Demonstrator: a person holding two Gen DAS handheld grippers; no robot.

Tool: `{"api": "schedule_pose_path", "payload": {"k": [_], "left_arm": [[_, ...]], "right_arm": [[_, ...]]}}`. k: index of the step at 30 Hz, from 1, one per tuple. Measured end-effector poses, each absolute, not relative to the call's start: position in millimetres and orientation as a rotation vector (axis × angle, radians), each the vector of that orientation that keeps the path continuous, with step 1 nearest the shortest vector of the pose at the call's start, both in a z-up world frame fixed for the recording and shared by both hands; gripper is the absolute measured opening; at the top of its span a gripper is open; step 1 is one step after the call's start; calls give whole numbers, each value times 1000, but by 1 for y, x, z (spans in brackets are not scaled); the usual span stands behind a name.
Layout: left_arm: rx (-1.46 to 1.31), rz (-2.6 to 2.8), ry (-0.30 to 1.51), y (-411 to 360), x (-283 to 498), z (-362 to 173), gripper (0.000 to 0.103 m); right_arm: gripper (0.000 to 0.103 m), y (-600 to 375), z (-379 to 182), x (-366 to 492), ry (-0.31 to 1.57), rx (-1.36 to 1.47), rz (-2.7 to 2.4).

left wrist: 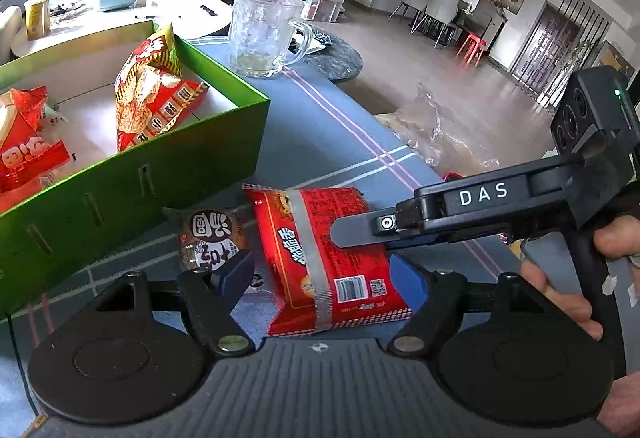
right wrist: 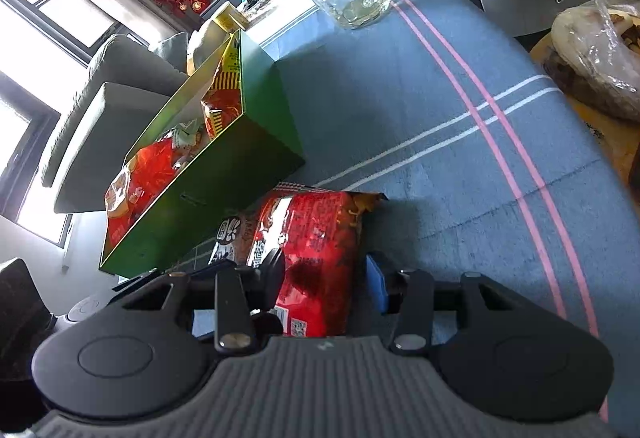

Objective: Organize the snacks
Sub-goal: 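Grasp the red noodle packet with the right gripper and lift it, then carry the red noodle packet over the green box with the right gripper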

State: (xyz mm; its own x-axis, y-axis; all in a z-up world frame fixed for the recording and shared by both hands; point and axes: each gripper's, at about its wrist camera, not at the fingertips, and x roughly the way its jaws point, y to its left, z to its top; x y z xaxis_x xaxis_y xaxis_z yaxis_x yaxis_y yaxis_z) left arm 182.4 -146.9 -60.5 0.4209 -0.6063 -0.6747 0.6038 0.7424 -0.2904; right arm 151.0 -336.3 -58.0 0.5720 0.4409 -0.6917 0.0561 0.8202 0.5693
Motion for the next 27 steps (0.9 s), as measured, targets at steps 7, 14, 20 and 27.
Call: {"api": "schedule_pose_path", "payload": {"k": [7,14,20,27], "left_arm": [[20,-802,852,-165,186,-65,82],[66,-815,883,-178,185,-65,81],[40,-798,838,-173,172,-51,76],[60,-789,618,-158,144,4,76]], "right_arm": [[26,-331,-58,158,960,561,245],[28,-326,-56,159,954,519,224],[30,-319,-45,148,917,481,201],[30,-304,16,118,693,376,217]]}}
